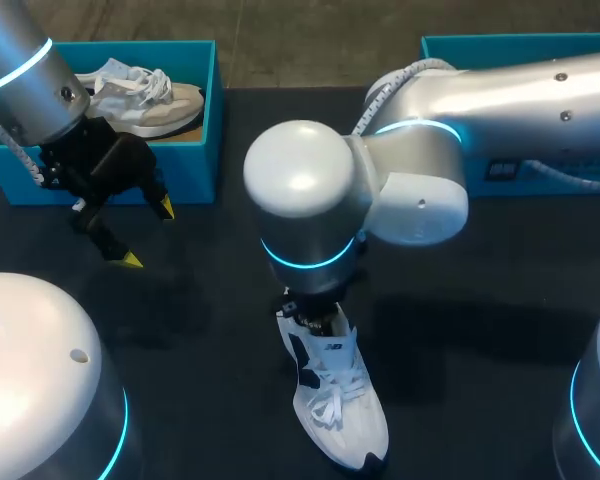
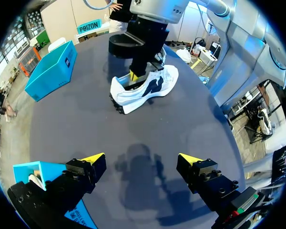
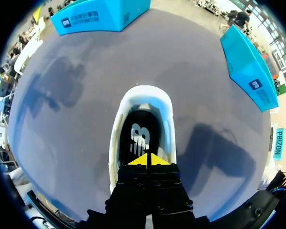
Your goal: Take the shoe out of the shoebox, open the shoe tongue, remove and reinsert the insole, then place the shoe into the shoebox
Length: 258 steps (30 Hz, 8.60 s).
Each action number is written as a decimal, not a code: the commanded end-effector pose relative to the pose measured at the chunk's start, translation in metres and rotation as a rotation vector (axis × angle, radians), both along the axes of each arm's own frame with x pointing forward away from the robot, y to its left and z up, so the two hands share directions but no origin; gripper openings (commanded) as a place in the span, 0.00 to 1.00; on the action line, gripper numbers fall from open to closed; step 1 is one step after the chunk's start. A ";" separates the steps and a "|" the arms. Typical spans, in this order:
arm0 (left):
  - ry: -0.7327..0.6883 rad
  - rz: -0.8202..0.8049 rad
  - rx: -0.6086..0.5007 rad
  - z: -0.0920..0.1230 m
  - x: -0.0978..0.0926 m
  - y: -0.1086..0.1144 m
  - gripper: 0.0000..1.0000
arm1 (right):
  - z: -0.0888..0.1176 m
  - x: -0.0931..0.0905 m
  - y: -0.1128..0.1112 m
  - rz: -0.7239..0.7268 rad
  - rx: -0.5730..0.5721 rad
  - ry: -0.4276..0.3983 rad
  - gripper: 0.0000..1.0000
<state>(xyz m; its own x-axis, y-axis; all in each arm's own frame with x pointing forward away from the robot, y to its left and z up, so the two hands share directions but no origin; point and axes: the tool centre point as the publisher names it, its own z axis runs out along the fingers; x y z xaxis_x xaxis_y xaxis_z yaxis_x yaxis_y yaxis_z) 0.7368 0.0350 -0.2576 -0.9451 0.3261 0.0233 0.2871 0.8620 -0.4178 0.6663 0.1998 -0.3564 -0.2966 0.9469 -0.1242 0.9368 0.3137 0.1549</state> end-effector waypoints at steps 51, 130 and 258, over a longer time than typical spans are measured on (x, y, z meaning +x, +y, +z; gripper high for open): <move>-0.001 0.000 0.002 0.001 -0.001 0.000 1.00 | 0.020 -0.049 -0.006 -0.052 -0.033 0.093 1.00; -0.001 0.000 0.002 0.001 -0.001 0.000 1.00 | 0.039 -0.066 -0.013 -0.110 0.013 0.089 0.21; -0.001 0.000 0.002 0.001 -0.001 0.000 1.00 | 0.002 0.086 0.030 1.502 -0.088 -0.010 1.00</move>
